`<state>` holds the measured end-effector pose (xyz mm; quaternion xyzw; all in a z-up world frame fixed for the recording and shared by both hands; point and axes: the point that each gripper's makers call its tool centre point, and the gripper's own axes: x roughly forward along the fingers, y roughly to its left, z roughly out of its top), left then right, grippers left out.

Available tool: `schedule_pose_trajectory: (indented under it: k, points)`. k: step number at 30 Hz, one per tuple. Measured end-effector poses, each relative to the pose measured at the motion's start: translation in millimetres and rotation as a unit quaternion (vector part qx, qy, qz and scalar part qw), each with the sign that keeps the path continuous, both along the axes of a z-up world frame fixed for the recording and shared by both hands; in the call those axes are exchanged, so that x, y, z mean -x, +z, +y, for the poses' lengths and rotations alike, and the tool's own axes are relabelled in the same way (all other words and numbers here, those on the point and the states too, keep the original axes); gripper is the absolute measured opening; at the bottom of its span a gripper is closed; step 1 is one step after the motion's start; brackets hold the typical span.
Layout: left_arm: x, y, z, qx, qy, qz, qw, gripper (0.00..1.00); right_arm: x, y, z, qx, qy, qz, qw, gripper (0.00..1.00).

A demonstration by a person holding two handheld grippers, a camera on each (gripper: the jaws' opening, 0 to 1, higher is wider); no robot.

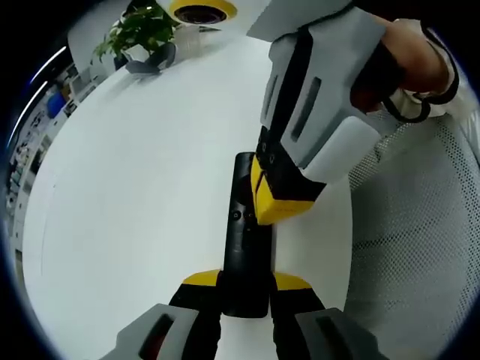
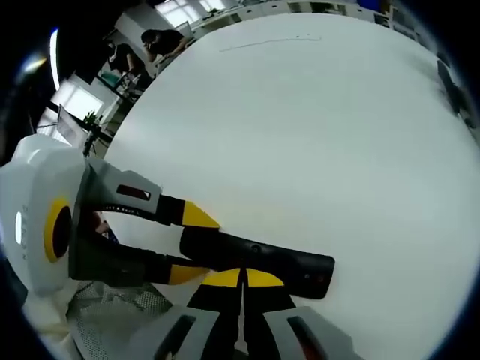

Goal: Press the specified remote control buttons in sequence, fully releasing each button before pressing the next.

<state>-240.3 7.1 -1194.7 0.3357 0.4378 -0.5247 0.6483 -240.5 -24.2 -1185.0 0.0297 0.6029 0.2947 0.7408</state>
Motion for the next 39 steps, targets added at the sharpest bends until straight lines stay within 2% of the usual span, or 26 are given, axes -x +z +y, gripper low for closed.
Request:
schedule_pose_trajectory:
  k: [8, 23, 34, 36, 39]
  points:
    - [-0.5, 0.6, 0.3, 0.008, 0.003, -0.001, 1.0000, 0.23, 5.8, -0.7, -2.8, 0.011, 0.013, 0.005, 0.9999, 0.00]
    - [0.8, 0.9, -0.1, 0.012, -0.006, -0.004, 0.9999, 0.23, 3.9, -5.5, -2.2, 0.016, 0.013, 0.016, 0.9997, 0.00]
    - [-0.1, 1.0, -1.0, 0.022, -0.008, -0.004, 0.9997, 0.23, 5.7, -6.6, 0.3, 0.012, 0.033, 0.013, 0.9993, 0.00]
    - [0.1, 0.9, -1.0, 0.022, -0.008, -0.005, 0.9997, 0.23, 7.0, -6.6, 0.7, 0.002, 0.022, 0.027, 0.9994, 0.00]
    - [-0.1, 0.9, -1.1, 0.024, -0.002, -0.007, 0.9997, 0.23, 6.7, -6.4, 1.2, 0.007, 0.023, 0.020, 0.9995, 0.00]
